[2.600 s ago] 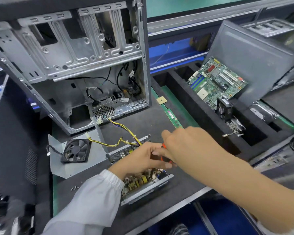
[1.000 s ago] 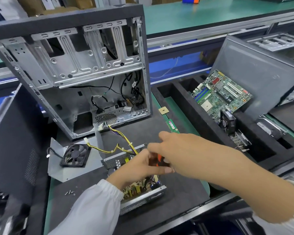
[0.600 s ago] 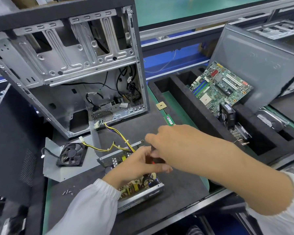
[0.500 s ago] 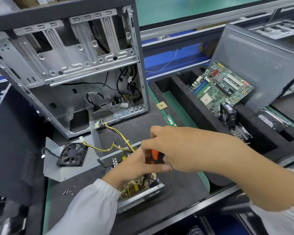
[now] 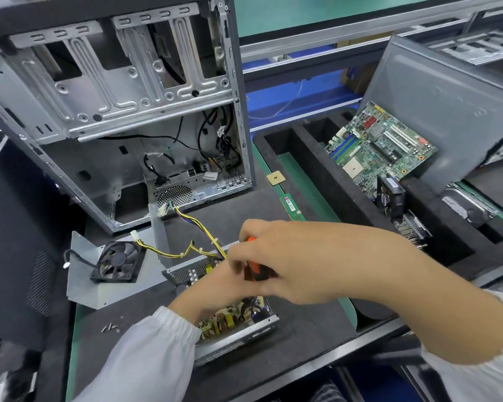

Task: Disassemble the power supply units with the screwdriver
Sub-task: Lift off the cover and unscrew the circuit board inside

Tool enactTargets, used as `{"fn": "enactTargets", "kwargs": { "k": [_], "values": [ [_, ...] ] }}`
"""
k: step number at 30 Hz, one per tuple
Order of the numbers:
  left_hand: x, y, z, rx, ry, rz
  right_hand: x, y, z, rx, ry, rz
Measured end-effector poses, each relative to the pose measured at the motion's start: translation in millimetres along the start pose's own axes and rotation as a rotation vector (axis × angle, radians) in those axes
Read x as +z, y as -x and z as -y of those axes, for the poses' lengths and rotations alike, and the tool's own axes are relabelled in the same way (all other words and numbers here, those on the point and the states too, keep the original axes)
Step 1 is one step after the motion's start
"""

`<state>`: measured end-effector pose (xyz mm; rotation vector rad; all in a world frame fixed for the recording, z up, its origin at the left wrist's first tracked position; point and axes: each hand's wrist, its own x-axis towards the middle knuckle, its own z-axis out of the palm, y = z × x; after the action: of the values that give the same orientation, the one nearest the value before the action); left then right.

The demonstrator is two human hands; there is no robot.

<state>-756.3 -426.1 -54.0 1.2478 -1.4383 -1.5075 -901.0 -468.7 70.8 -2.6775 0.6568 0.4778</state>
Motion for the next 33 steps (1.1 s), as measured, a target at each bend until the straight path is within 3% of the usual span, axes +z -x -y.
{"fn": "enactTargets", "kwargs": {
  "k": [6,8,12,15,19,21,25,27,30,33],
  "values": [
    [5,-1,-12,0.027,0.011,0.040,3,-15,6,0.283,0.214,-0.179],
    [4,-2,-7,0.018,0.023,0.037,4,-15,4,0.232,0.238,-0.168],
    [4,-1,-2,-0.014,-0.037,0.027,-3,0,-2,0.020,0.042,0.046],
    [7,-2,-9,0.010,-0.020,0.024,-6,-2,1,0.108,0.030,-0.009],
    [10,-2,-16,-0.016,-0.030,0.086,-3,-16,6,0.218,0.258,-0.160],
    [7,-5,-11,-0.007,-0.014,0.059,-1,-16,2,0.168,0.260,-0.106],
    [1,-5,-3,-0.031,-0.122,0.031,-4,-7,-4,-0.036,0.019,0.003],
    [0,-5,-3,-0.039,-0.086,0.023,-3,-5,-4,0.019,-0.014,-0.049],
    [1,-4,-8,-0.026,-0.061,0.040,-4,-12,1,0.259,0.138,-0.128],
    [1,-5,-8,-0.040,-0.051,0.013,-1,-16,5,0.231,0.241,-0.127]
  ]
}}
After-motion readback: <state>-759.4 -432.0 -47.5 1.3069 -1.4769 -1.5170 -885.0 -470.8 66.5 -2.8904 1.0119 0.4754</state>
